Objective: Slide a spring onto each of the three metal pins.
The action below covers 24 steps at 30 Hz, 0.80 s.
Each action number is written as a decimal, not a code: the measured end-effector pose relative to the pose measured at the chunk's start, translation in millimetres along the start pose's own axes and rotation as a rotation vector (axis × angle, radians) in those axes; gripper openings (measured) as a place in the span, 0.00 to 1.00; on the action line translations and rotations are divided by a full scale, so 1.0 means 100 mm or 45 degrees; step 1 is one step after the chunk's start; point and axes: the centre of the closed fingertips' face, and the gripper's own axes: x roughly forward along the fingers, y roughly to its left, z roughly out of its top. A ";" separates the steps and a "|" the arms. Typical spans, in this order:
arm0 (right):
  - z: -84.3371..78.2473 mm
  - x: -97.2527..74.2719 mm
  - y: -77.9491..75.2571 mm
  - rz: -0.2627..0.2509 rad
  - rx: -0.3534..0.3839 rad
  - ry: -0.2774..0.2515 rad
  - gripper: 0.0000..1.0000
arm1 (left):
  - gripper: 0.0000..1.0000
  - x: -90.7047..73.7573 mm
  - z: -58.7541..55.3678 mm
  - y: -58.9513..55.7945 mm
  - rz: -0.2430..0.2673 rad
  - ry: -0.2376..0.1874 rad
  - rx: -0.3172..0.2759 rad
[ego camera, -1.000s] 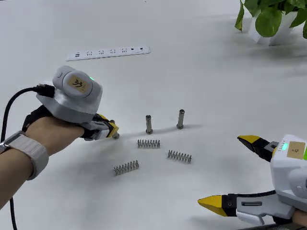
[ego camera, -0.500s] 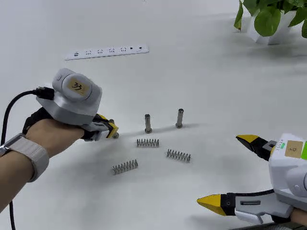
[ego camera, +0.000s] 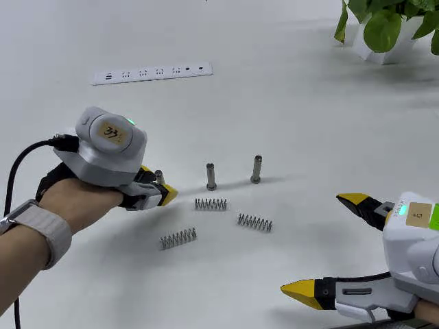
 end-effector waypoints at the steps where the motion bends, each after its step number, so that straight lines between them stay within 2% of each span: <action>1: 0.00 0.00 0.00 0.000 0.001 0.000 0.98 | 0.39 0.00 0.01 -0.02 -0.001 -0.007 -0.005; 6: -0.02 0.00 0.00 0.003 -0.003 0.005 0.98 | 0.62 -0.01 0.00 -0.05 -0.020 -0.043 -0.091; 10: -0.02 0.01 0.00 0.007 -0.005 0.006 0.98 | 0.75 -0.06 -0.02 -0.07 -0.026 -0.068 -0.113; 12: -0.02 0.01 0.00 0.007 -0.008 0.006 0.98 | 0.82 -0.09 -0.01 -0.07 -0.017 -0.083 -0.085; 14: -0.02 0.01 0.00 0.003 -0.008 0.005 0.98 | 0.87 -0.14 0.01 -0.13 -0.030 -0.093 -0.086; 16: -0.01 0.01 0.00 0.002 -0.007 0.004 0.98 | 0.93 -0.15 0.01 -0.13 -0.043 -0.107 -0.106; 18: -0.02 0.01 0.00 0.002 -0.007 0.004 0.98 | 1.00 -0.17 0.04 -0.16 -0.062 -0.141 -0.108; 24: -0.02 0.00 -0.01 -0.002 -0.009 0.004 0.98 | 1.00 -0.21 -0.07 -0.23 -0.116 -0.142 -0.109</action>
